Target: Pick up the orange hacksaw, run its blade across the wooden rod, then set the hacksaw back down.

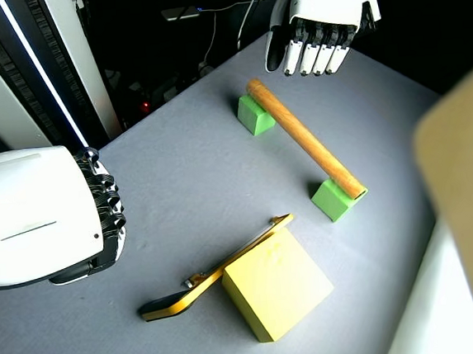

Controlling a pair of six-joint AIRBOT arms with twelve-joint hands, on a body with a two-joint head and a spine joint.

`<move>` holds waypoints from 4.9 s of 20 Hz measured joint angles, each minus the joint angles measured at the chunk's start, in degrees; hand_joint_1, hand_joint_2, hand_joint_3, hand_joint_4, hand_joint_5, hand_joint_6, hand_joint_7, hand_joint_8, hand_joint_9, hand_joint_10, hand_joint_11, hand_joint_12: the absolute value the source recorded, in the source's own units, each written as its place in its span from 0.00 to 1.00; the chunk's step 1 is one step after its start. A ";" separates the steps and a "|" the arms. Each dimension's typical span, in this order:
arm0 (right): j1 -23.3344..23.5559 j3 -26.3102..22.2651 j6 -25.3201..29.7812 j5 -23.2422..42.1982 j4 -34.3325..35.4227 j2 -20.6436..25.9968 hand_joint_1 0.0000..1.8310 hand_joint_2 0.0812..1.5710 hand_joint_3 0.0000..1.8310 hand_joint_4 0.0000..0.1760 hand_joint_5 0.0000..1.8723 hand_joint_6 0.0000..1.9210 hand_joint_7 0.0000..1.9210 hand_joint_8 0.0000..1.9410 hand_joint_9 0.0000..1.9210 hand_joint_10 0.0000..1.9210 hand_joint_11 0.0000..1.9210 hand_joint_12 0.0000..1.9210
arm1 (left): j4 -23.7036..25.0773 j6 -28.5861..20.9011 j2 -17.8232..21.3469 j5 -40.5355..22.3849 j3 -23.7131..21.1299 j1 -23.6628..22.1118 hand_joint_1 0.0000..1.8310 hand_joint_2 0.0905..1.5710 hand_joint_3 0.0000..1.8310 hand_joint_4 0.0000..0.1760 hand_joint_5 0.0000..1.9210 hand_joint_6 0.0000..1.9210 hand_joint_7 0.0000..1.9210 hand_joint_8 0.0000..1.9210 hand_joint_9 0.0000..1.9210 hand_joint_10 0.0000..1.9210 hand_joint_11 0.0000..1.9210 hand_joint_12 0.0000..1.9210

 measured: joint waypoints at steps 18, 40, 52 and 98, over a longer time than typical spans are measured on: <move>-4.44 5.64 45.38 -16.81 0.46 2.73 0.05 0.59 0.00 0.00 0.05 0.00 0.06 0.00 0.07 0.00 0.00 0.29 | -1.07 -3.56 7.54 13.68 -8.02 2.38 0.00 0.78 0.00 0.00 0.00 0.00 0.00 0.00 0.01 0.00 0.01 0.02; -32.76 18.08 35.06 -9.01 37.33 -8.07 0.50 0.63 0.01 0.00 0.01 0.00 0.00 0.00 0.02 0.00 0.00 0.29 | 21.07 -13.60 15.58 11.69 -16.50 10.40 0.00 0.76 0.00 0.00 0.02 0.00 0.03 0.00 0.03 0.00 0.00 0.09; -34.32 23.76 35.34 -8.79 49.24 -16.13 0.56 0.68 0.00 0.00 0.00 0.00 0.00 0.00 0.04 0.00 0.00 0.34 | 21.75 -13.99 14.80 23.58 -18.08 11.13 0.00 0.78 0.00 0.00 0.03 0.00 0.02 0.00 0.03 0.00 0.00 0.11; -26.69 19.74 20.83 -22.03 69.88 -24.61 0.76 0.68 0.00 0.00 0.48 0.48 0.53 0.45 0.54 0.60 0.53 0.58 | 21.46 -15.08 14.19 24.90 -17.35 11.74 0.00 0.78 0.00 0.00 0.03 0.00 0.03 0.00 0.03 0.00 0.00 0.07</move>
